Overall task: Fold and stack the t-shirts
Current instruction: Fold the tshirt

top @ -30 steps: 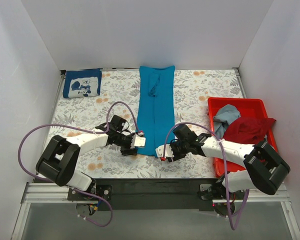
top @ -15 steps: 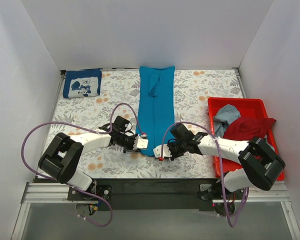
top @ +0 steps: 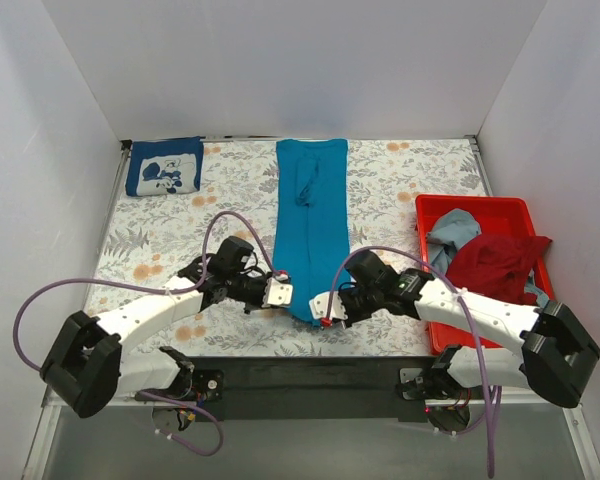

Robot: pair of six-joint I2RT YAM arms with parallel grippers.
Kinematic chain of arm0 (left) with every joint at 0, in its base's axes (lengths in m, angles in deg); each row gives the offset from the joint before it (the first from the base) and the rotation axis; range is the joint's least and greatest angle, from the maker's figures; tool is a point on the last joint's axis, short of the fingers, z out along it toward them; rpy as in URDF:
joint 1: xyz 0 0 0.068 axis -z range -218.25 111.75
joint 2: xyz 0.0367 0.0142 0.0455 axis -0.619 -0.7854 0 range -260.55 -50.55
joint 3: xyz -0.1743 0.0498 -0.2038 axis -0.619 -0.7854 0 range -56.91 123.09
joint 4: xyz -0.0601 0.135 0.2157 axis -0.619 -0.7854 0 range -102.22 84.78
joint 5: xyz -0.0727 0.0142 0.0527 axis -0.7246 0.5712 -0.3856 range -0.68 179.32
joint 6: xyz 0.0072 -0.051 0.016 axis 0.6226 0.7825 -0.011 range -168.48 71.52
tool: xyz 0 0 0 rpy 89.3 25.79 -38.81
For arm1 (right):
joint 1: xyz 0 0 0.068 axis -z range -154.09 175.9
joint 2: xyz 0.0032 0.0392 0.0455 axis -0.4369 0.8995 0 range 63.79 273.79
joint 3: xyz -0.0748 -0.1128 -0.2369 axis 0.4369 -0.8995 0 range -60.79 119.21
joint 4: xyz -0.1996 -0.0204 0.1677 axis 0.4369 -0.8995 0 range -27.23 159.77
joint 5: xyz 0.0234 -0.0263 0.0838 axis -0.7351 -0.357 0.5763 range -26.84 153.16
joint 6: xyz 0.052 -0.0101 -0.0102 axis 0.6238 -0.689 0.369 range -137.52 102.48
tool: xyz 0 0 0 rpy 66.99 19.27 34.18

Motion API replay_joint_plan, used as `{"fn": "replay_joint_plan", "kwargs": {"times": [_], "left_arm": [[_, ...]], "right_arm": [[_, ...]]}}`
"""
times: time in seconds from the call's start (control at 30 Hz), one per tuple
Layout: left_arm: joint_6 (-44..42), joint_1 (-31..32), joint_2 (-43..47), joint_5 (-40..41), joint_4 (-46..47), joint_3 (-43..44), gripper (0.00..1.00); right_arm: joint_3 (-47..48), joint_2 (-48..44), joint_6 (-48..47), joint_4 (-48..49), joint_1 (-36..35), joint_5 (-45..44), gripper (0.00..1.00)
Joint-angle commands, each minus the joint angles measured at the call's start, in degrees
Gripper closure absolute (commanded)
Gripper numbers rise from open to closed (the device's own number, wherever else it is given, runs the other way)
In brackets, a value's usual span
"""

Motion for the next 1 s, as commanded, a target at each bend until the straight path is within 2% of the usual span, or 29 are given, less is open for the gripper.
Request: {"fn": "replay_joint_plan", "kwargs": {"times": [0.0, 0.13, 0.27, 0.63, 0.8, 0.97], "left_arm": [[5.1, -0.6, 3.7, -1.7, -1.4, 1.3, 1.00], [6.2, -4.2, 0.9, -1.9, 2.1, 5.4, 1.00], [6.1, -10.6, -8.6, -4.5, 3.0, 14.0, 1.00], [3.2, -15.9, -29.3, -3.0, 8.8, 32.6, 1.00], [1.9, -18.1, -37.0, -2.4, 9.8, 41.8, 1.00], [1.2, -19.2, -44.0, -2.0, 10.7, 47.1, 1.00]], "right_arm": [[4.2, -1.9, 2.9, -2.1, 0.5, 0.1, 0.99], [9.7, 1.2, 0.7, -2.0, 5.5, 1.0, 0.99], [15.2, 5.9, -4.7, -2.0, 10.3, 2.2, 0.99], [32.7, 25.5, -12.9, 1.3, 23.4, 4.0, 0.99], [39.8, 33.3, -14.8, 1.6, 26.3, 4.6, 0.99], [46.6, 39.0, -15.7, 2.0, 27.7, 5.4, 0.99]]}}
